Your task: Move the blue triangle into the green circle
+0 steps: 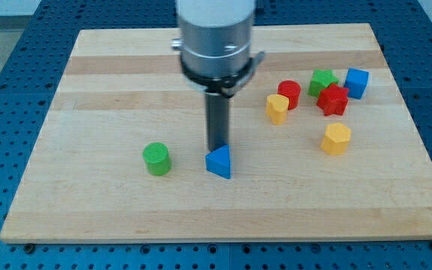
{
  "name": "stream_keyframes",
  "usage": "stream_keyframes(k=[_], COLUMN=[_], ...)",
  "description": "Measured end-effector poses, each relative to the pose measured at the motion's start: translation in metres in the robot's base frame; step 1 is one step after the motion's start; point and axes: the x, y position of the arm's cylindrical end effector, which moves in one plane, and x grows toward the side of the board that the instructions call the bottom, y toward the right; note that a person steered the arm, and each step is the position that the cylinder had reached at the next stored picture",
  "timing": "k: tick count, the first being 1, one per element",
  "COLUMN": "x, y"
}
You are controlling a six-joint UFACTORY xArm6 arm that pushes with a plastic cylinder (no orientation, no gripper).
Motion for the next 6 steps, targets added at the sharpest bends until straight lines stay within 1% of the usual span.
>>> stream_keyframes(k=[1,3,4,5,6], x=[0.0,0.0,0.018,0.032,0.032], y=[0.015,0.103,0.101,0.053,-0.024])
